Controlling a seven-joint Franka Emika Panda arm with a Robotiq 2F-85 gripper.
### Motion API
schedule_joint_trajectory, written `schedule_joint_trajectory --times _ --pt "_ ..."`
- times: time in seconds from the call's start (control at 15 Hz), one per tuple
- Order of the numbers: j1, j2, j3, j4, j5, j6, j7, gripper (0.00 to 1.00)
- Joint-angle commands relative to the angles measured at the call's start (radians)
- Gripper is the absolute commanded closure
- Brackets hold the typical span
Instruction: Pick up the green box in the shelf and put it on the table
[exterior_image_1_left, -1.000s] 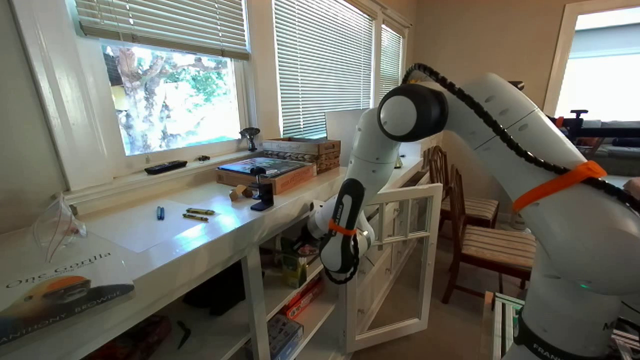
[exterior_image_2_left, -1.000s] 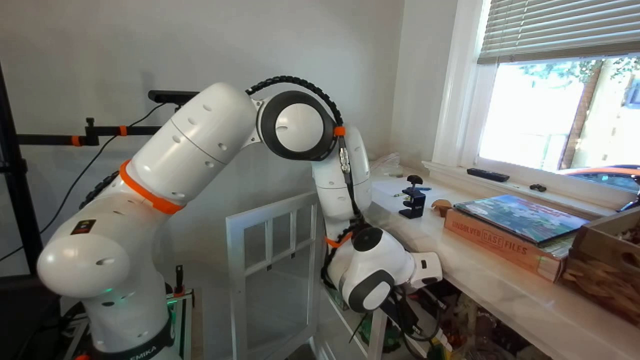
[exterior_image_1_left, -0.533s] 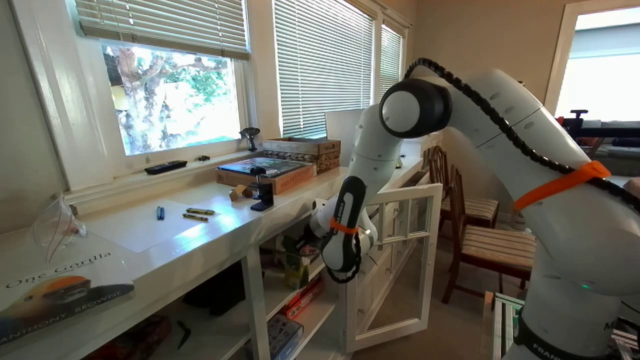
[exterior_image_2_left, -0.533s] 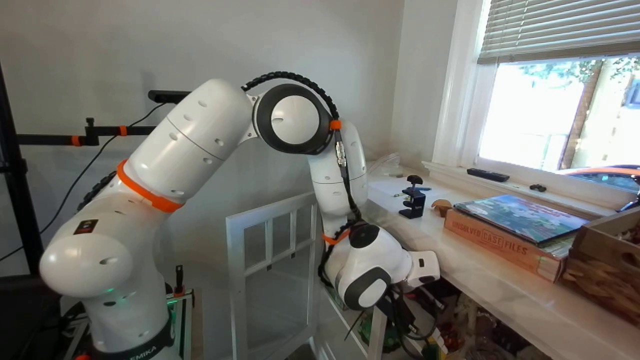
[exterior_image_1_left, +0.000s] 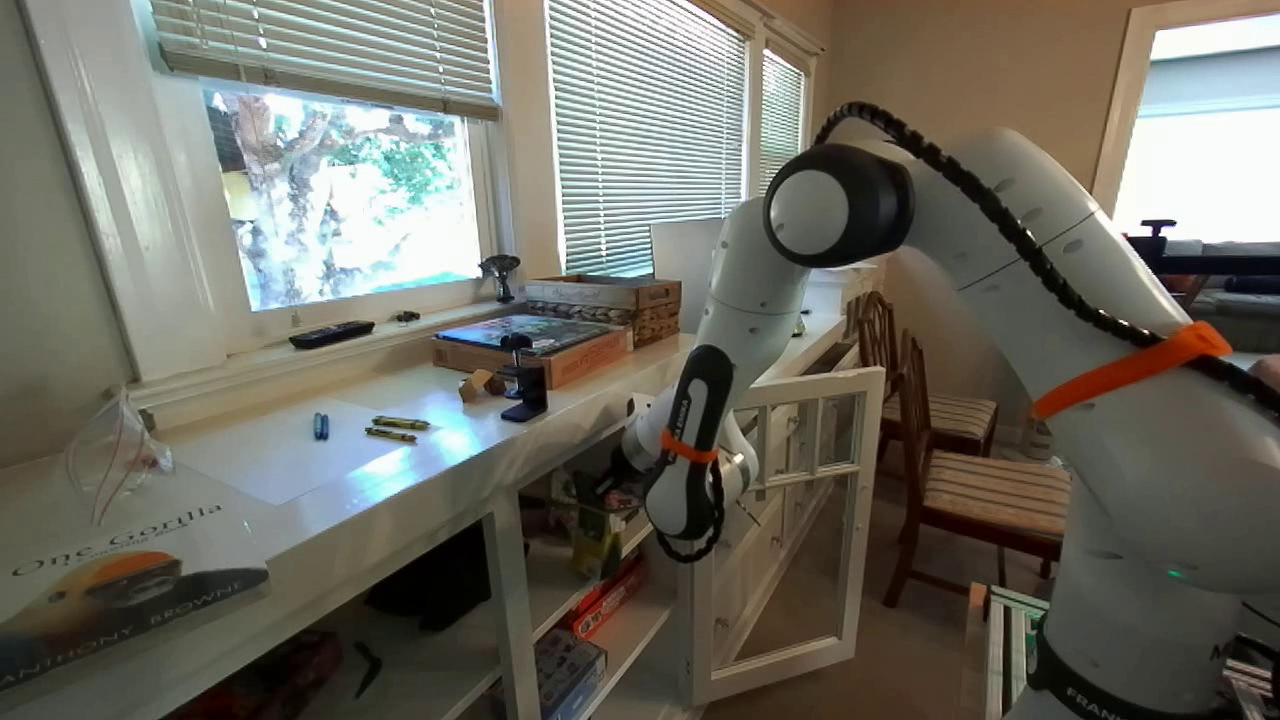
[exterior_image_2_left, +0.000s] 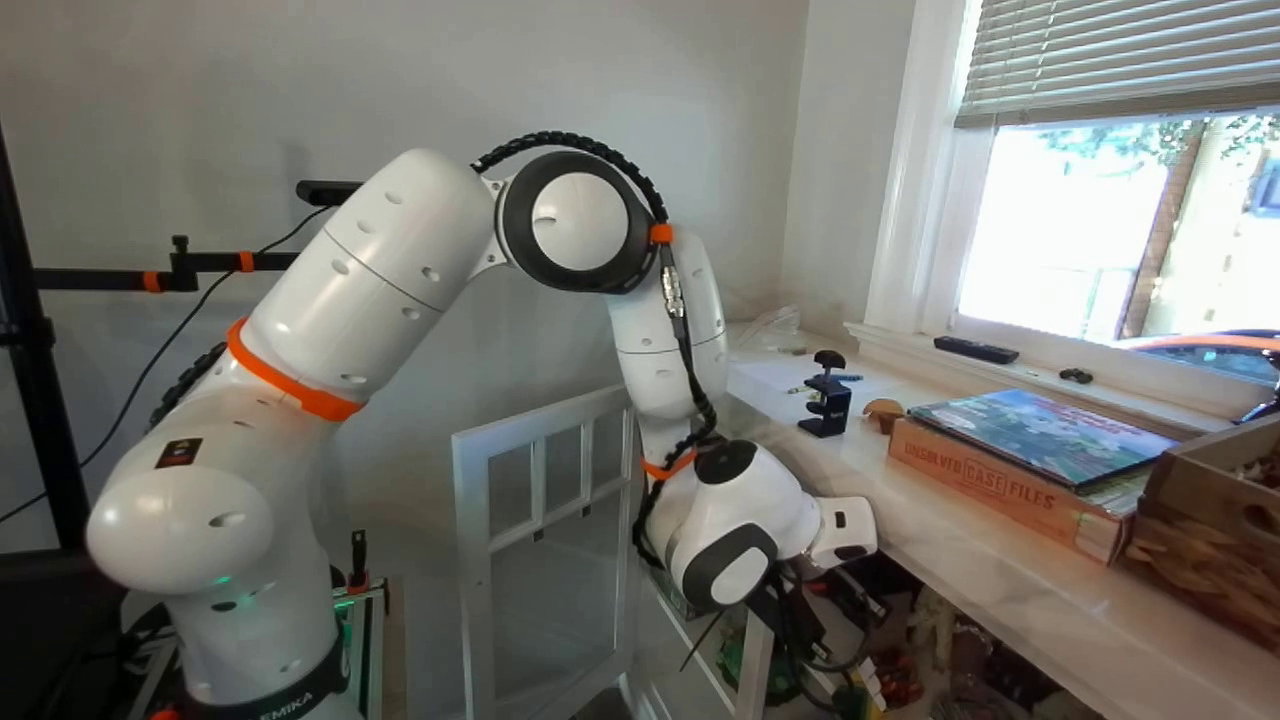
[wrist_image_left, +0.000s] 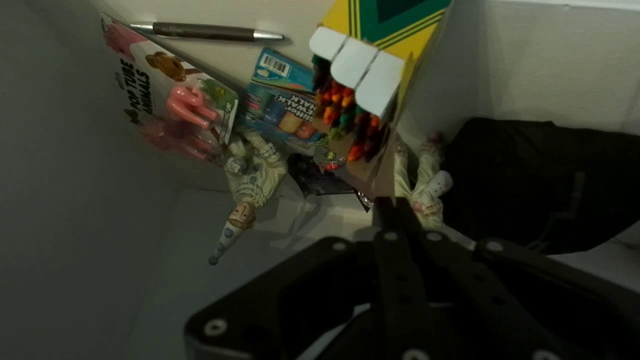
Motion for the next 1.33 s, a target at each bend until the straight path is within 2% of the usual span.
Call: schedule_joint_trajectory --times 0.0,1.0,1.27 --pt "0.041 -0.053 -0.027 -0.044 0.048 -0.042 -0.025 1.00" --pt "0.122 -0.108 -0.085 -0.094 0.113 -0.077 -0.061 1.00" --pt "0.119 -0.149 -0.070 -0.144 0.097 -0.096 -0.057 1.00"
